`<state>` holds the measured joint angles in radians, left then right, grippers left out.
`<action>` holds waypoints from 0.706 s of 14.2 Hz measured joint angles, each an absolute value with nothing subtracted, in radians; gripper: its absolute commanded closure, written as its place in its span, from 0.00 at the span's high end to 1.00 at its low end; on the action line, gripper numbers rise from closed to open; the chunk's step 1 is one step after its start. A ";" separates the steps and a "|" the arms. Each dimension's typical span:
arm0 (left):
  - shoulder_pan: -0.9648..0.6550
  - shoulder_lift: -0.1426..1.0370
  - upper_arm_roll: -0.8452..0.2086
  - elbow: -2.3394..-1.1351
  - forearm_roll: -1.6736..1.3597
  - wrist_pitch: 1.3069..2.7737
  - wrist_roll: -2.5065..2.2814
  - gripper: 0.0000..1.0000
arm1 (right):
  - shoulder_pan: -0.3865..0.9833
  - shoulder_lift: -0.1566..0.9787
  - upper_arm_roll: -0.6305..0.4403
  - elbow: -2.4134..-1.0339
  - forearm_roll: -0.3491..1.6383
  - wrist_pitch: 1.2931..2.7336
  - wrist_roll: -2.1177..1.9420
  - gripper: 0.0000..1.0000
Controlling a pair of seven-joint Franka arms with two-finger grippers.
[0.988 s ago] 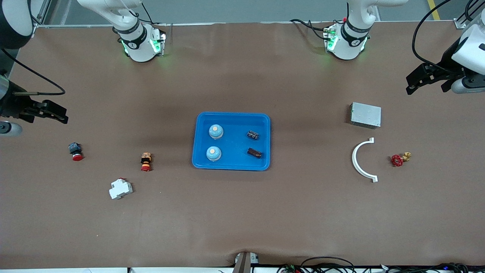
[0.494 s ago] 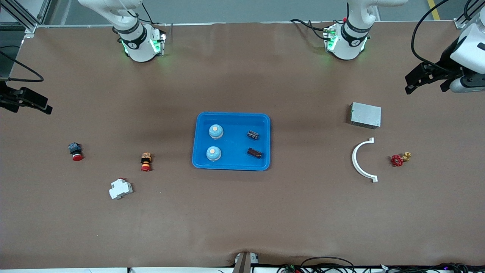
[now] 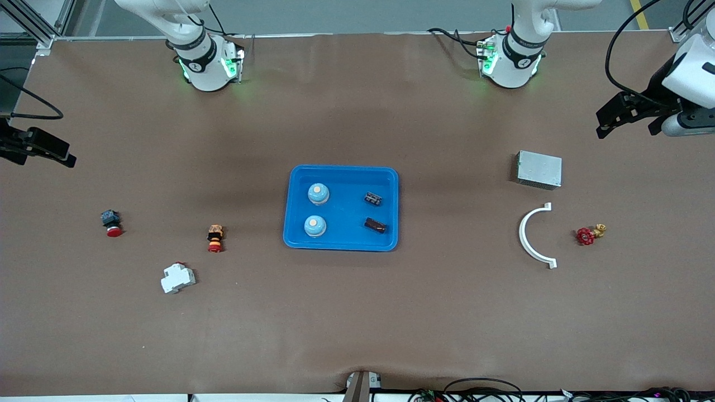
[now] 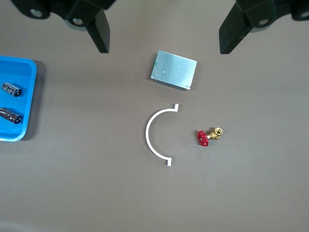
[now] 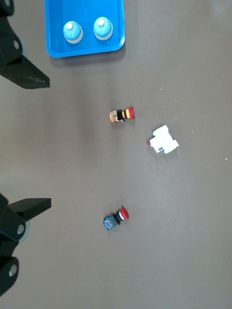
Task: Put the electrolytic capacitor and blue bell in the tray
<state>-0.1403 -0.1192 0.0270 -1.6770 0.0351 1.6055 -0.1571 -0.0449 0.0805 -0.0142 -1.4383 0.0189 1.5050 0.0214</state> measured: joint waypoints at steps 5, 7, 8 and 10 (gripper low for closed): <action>-0.140 -0.119 0.027 -1.677 0.035 1.606 -0.157 1.00 | -0.045 0.081 -0.014 -1.438 0.019 1.506 0.013 1.00; -0.140 -0.119 0.027 -1.677 0.035 1.606 -0.157 1.00 | -0.045 0.081 -0.014 -1.438 0.019 1.506 0.012 1.00; -0.140 -0.119 0.027 -1.677 0.035 1.606 -0.157 1.00 | -0.045 0.081 -0.013 -1.438 0.019 1.507 0.010 1.00; -0.140 -0.119 0.027 -1.677 0.035 1.606 -0.157 1.00 | -0.045 0.081 -0.012 -1.437 0.019 1.509 0.008 1.00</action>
